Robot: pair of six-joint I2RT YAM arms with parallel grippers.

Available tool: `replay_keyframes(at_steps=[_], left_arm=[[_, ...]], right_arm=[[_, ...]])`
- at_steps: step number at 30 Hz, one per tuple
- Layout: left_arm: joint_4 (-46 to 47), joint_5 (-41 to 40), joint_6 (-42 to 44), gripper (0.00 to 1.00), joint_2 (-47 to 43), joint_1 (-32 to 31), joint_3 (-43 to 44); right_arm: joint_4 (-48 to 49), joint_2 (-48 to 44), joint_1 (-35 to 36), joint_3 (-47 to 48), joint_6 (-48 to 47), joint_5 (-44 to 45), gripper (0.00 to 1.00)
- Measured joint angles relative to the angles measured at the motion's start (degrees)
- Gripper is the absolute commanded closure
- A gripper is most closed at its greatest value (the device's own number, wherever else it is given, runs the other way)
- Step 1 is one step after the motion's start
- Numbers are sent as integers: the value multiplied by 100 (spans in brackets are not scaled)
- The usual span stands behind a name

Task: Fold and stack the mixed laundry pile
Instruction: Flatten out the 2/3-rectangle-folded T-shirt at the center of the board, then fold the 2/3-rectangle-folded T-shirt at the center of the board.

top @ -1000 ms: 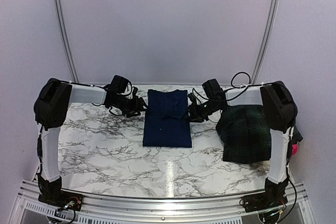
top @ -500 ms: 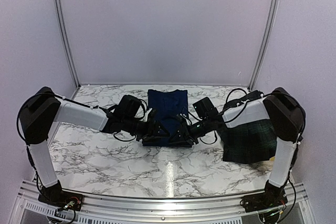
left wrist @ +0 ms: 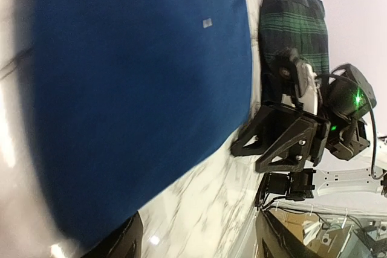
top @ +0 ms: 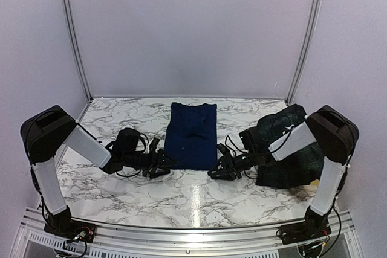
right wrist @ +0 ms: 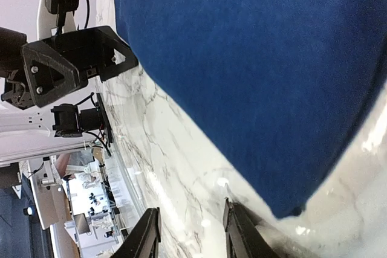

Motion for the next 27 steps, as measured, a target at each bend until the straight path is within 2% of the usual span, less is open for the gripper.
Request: replay_keyframes(at_steps=[2, 5, 10, 15, 19, 27], left_arm=[[-111, -39, -33, 34, -380, 118, -409], [-772, -229, 166, 35, -1163, 363, -756], [-2345, -927, 944, 42, -2138, 466, -437], [-3329, -1440, 1626, 45, -2015, 450, 17], [-3773, -1613, 2022, 45, -1582, 343, 308], [-3982, -1703, 2343, 50, -949, -28, 815]], right_arm=[[-221, -284, -9, -162, -35, 94, 62], [-872, -916, -61, -249, -256, 358, 60], [-2002, -1749, -256, 44, -859, 997, 59], [-2922, -1753, -286, 424, -1469, 1829, 57], [-3226, -1539, -289, 505, -1679, 2175, 57], [-3241, -962, -282, 730, -1801, 2297, 57]])
